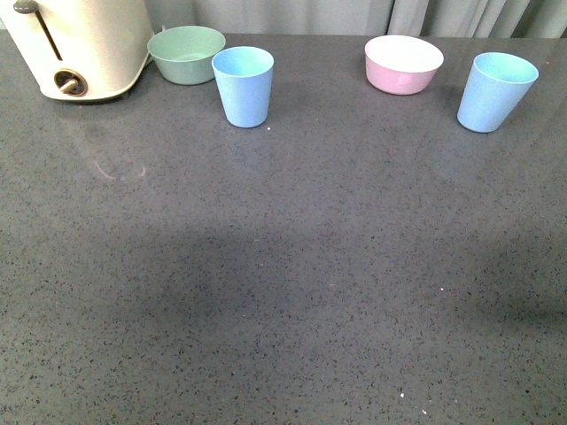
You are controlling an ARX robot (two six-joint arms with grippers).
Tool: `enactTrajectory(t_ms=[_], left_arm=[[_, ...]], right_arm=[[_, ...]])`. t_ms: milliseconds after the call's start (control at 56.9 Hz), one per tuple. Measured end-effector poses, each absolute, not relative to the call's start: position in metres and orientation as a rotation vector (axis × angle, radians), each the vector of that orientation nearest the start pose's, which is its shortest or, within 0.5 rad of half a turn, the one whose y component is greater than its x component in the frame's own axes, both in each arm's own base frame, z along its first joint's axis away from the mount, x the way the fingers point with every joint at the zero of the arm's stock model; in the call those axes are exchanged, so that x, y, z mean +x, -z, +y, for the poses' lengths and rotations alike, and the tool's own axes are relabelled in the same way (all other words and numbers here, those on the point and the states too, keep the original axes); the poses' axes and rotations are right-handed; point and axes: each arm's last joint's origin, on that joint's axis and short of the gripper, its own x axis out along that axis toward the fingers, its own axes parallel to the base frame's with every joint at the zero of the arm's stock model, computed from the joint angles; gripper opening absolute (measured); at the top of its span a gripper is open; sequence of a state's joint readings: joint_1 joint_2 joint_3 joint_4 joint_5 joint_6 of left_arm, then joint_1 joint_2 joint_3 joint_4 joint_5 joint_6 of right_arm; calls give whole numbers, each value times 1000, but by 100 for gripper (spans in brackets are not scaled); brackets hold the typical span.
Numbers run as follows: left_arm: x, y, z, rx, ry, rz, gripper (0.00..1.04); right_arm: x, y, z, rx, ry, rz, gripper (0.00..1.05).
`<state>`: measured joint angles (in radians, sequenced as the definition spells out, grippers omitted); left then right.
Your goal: Stack blue cups with both arms
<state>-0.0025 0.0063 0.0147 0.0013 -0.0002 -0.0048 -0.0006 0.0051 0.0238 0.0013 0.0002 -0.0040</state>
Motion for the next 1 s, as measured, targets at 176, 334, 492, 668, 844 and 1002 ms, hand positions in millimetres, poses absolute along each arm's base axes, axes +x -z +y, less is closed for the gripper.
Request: enactTrajectory(t_ms=[176, 334, 492, 668, 844, 1002], left_arm=[[97, -168, 0, -5, 2, -10, 96], [97, -168, 0, -5, 2, -10, 96], [97, -168, 0, -5, 2, -10, 96], [97, -168, 0, -5, 2, -10, 96], [101, -171, 0, -118, -57, 365, 96], [154, -202, -3, -183, -42, 478, 96]], right_arm=[[97, -171, 0, -4, 1, -20, 96], [97, -171, 0, -4, 1, -20, 96], [97, -171, 0, -4, 1, -20, 96], [97, -171, 0, -4, 1, -20, 96], [97, -171, 0, -4, 1, -20, 96], [97, -171, 0, -4, 1, -20, 96]])
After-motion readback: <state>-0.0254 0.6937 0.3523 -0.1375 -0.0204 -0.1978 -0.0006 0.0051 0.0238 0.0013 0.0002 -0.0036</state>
